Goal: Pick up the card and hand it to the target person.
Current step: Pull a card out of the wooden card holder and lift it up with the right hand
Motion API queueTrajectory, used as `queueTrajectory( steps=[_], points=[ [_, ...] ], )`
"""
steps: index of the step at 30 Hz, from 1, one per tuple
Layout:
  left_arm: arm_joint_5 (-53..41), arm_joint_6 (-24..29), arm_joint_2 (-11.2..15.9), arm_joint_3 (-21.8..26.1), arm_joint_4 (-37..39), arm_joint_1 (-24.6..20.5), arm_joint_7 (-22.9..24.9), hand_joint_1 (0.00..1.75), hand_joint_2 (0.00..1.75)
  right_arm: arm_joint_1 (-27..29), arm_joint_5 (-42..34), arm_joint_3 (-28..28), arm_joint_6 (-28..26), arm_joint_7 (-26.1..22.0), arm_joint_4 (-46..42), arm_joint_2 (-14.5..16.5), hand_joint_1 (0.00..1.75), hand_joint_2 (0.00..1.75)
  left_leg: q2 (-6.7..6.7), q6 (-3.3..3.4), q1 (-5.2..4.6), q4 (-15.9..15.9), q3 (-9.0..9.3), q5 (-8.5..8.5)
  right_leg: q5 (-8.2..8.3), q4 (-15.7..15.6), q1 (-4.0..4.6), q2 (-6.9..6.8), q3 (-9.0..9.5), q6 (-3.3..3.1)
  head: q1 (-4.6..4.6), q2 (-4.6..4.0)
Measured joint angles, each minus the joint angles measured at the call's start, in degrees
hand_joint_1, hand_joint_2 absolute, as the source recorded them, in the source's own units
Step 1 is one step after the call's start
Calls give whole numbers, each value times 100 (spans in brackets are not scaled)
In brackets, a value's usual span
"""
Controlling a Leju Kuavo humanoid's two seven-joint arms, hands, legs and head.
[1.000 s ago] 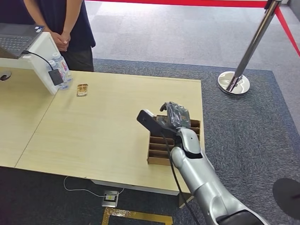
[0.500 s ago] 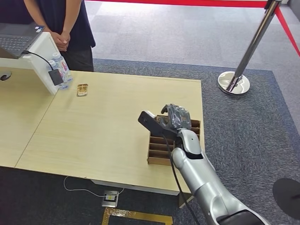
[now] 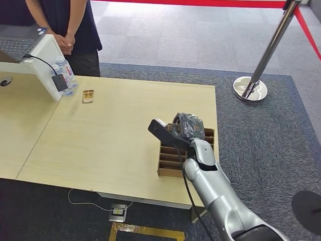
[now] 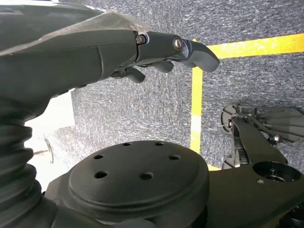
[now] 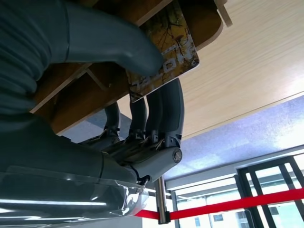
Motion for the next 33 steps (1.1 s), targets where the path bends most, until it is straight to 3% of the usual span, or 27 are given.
queueTrajectory(
  steps=[2, 17, 33],
  points=[
    [1, 0, 0, 0, 0, 0, 2, 0, 175, -1, -1, 1, -1, 0, 0, 0, 175, 175, 0, 0, 0, 0, 0, 0, 0, 0, 0, 0, 0, 0, 0, 0],
    [19, 0, 0, 0, 0, 0, 5, 0, 175, 20, 5, -1, -15, -36, -59, 0, 175, 175, 1, 0, 0, 0, 1, 0, 0, 0, 0, 0, 0, 0, 0, 0],
    [108, 13, -3, 4, 0, 8, 4, 0, 175, 262, 9, 23, 157, -215, -956, -1, 175, 175, 0, 0, 0, 0, 0, 0, 0, 0, 0, 0, 0, 0, -1, 0]
  ],
)
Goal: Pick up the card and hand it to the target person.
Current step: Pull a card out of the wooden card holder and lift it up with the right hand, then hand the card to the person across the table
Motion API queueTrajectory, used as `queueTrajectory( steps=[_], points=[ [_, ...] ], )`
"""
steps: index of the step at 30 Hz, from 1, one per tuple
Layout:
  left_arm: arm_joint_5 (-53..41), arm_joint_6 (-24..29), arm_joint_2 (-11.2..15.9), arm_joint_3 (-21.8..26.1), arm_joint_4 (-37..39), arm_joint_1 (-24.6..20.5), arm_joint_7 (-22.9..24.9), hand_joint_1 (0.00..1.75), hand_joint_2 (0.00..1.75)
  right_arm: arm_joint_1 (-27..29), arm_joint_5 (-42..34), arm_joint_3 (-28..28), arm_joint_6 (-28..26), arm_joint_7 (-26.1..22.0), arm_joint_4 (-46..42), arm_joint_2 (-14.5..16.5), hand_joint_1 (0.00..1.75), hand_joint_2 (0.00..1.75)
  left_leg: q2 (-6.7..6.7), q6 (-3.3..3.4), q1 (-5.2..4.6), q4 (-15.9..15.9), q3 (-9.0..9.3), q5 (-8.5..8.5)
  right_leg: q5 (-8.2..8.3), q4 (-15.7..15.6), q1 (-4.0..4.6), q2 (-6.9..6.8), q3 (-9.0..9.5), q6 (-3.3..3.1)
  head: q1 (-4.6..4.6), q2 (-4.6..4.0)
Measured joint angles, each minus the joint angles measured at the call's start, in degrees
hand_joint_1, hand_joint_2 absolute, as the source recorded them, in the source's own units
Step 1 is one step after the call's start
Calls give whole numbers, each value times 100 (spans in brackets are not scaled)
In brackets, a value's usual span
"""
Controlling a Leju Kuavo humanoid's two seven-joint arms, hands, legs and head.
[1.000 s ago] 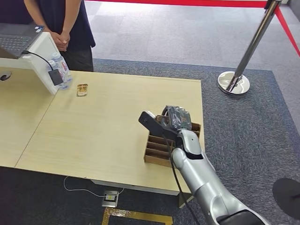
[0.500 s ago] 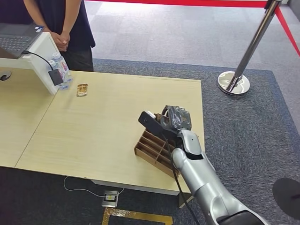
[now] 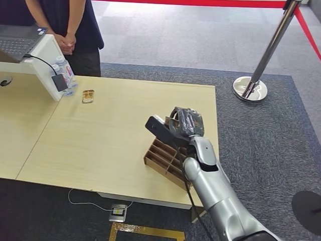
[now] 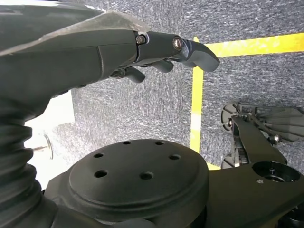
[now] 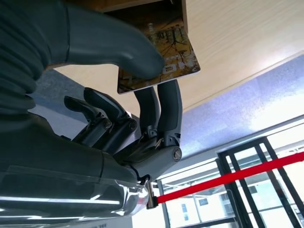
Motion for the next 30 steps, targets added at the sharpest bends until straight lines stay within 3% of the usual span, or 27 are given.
queueTrajectory(
  steps=[18, 25, 30],
  points=[
    [126, 17, -5, 30, 0, 19, -76, 0, 175, 174, -234, 450, 475, -294, -1718, -30, 175, 175, 0, 0, 0, 0, 0, 0, 0, 0, 0, 0, 0, 0, 1, 0],
    [103, 16, -14, 33, 0, 35, -167, 0, 175, -70, -219, 649, 506, -392, -1766, -1, 175, 175, 0, 0, 0, 0, 0, 1, 0, 0, 0, 0, 0, 0, 0, 0],
    [-41, 9, -25, 15, 0, 38, -219, 0, 175, -149, -264, 680, 168, -503, -1678, -63, 175, 175, 0, -1, 0, 0, 0, 1, 0, 0, 0, 0, 0, 0, 1, 0]
  ],
)
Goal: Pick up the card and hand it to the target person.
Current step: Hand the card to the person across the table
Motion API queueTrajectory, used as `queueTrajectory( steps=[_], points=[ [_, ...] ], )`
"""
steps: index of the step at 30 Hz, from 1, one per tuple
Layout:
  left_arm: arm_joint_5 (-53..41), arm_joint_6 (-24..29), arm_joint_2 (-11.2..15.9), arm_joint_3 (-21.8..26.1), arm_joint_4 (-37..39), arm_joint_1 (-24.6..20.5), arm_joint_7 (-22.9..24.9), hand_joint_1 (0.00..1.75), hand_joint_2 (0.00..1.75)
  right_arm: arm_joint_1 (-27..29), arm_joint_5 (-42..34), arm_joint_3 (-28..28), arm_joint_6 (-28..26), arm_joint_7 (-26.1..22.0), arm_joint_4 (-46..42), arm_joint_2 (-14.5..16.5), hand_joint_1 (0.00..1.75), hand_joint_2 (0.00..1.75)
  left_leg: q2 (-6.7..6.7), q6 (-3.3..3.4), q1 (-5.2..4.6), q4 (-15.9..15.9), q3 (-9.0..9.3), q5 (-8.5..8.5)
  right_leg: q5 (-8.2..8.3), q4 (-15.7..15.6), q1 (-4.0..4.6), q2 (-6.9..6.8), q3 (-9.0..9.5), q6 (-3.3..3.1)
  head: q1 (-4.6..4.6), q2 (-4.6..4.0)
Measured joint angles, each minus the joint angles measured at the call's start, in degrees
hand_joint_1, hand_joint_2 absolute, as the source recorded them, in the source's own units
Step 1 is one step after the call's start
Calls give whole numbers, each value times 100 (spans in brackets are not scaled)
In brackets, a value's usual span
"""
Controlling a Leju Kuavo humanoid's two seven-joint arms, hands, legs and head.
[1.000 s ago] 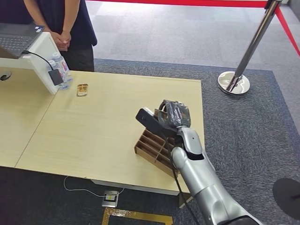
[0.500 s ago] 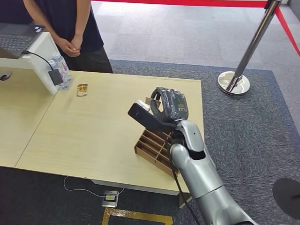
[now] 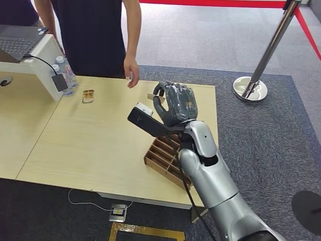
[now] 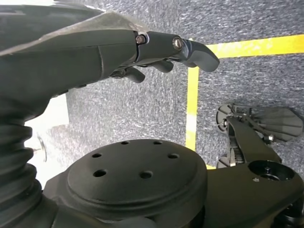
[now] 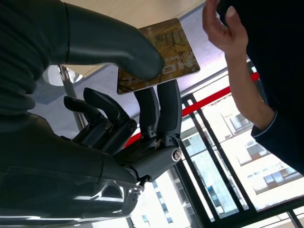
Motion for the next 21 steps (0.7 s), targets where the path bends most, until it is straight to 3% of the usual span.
queueTrajectory(
  steps=[8, 21],
  points=[
    [-108, -16, 1, -39, -2, -11, 21, 0, 175, -259, -140, -4, -365, -131, 287, -128, 175, 175, 0, 0, 0, 0, 1, 0, 0, 0, 0, 0, 0, 0, -1, 0],
    [-91, -78, 37, -122, -2, -29, 96, 0, 175, -711, -209, -1, -577, -182, 1096, 7, 175, 175, 0, -1, 0, 0, -1, 1, 1, 3, 0, 0, 0, -1, 1, 0]
  ],
)
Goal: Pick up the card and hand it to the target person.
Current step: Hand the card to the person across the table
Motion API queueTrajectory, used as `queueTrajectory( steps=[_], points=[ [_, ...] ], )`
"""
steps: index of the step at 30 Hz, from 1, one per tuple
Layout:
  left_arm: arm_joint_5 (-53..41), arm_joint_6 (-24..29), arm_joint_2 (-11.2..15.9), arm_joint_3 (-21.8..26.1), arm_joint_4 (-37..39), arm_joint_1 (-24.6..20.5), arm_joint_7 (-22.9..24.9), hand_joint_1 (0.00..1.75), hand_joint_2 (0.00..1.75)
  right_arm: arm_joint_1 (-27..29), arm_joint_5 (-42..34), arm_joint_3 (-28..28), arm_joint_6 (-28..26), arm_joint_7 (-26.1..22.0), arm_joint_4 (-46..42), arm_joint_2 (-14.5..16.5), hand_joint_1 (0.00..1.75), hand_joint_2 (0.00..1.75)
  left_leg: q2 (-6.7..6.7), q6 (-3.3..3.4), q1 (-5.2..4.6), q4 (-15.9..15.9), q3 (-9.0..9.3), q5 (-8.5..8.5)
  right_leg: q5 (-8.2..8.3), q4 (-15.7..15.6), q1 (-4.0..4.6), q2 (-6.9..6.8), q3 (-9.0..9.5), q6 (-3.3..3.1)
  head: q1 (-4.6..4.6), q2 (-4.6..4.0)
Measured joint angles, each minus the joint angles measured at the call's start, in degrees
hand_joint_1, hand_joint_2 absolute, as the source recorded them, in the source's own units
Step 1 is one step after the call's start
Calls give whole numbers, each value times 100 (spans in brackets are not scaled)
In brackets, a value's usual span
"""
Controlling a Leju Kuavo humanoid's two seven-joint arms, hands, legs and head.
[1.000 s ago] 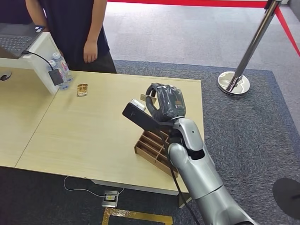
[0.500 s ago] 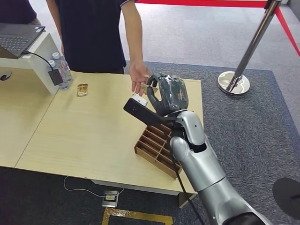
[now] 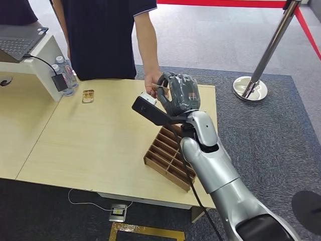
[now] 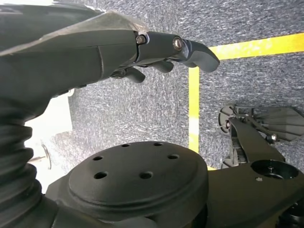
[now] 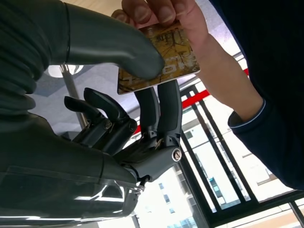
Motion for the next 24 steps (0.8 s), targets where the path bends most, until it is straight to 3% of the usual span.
queueTrajectory(
  steps=[17, 24],
  points=[
    [119, 50, -1, 2, 0, 11, -30, 0, 175, -345, 90, 4, -130, -132, 935, 363, 175, 175, 0, 0, 1, 0, 0, 0, 0, -1, 1, 0, -1, 0, -2, 0],
    [-80, 115, -49, -30, 2, -6, -12, 0, 175, -273, 85, 2, -357, -176, 1027, 164, 175, 175, 0, 0, -1, 0, 3, 0, 0, -4, 0, 0, 0, 0, -1, 0]
  ],
)
